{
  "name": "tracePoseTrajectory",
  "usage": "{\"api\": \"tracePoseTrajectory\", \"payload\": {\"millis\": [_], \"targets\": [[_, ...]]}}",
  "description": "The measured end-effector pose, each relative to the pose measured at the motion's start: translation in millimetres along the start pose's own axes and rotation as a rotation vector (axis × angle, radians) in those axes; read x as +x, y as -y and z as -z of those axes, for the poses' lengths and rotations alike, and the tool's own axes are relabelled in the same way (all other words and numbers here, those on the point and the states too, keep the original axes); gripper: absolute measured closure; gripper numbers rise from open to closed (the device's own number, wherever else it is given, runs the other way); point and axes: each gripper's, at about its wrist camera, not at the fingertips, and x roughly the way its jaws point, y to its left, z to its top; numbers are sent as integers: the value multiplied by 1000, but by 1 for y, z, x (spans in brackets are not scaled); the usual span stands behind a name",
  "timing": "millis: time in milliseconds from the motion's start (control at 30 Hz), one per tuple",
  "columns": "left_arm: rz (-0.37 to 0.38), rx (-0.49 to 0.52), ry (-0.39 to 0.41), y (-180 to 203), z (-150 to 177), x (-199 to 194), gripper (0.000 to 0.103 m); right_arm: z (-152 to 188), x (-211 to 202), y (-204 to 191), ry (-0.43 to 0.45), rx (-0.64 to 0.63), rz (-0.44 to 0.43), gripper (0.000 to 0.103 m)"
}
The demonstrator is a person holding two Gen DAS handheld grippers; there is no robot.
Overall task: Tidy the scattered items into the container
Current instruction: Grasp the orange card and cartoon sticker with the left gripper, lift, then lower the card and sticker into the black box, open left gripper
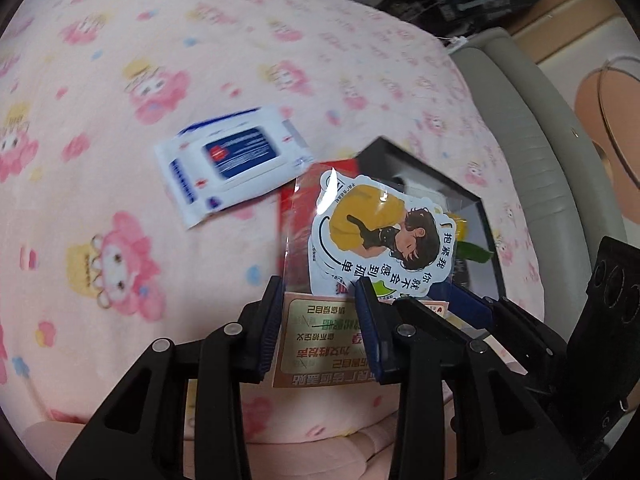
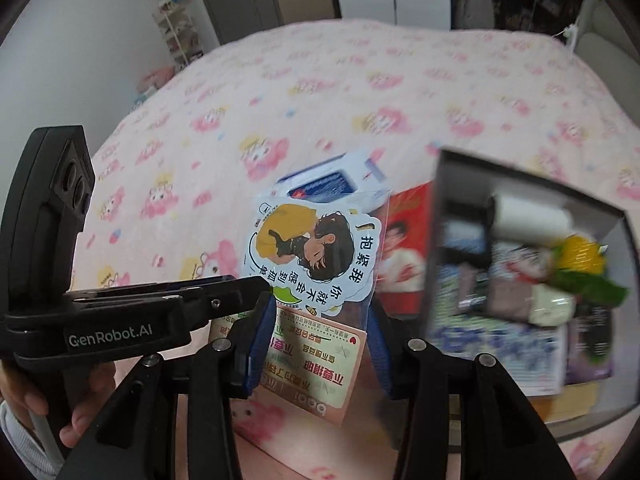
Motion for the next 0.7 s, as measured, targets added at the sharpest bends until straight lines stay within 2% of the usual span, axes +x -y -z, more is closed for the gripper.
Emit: {"api": "tracePoseTrajectory", "payload": {"millis": [167, 233, 433, 533, 700], "targets": [[30, 64, -14, 53, -7, 12, 68, -7, -41, 47, 62, 19, 19, 62], [30, 81, -31, 70, -9, 23, 68, -8, -47, 68, 73, -4, 19, 62], [33, 105, -94, 111, -12, 67, 67, -2, -49, 123, 70, 47, 30, 62], [20, 112, -115, 125, -8, 85, 67, 6, -51, 157, 65, 148, -12, 62], [-6, 116, -151, 137, -2, 104, 68, 12, -45, 185, 28, 249, -38, 62]]}}
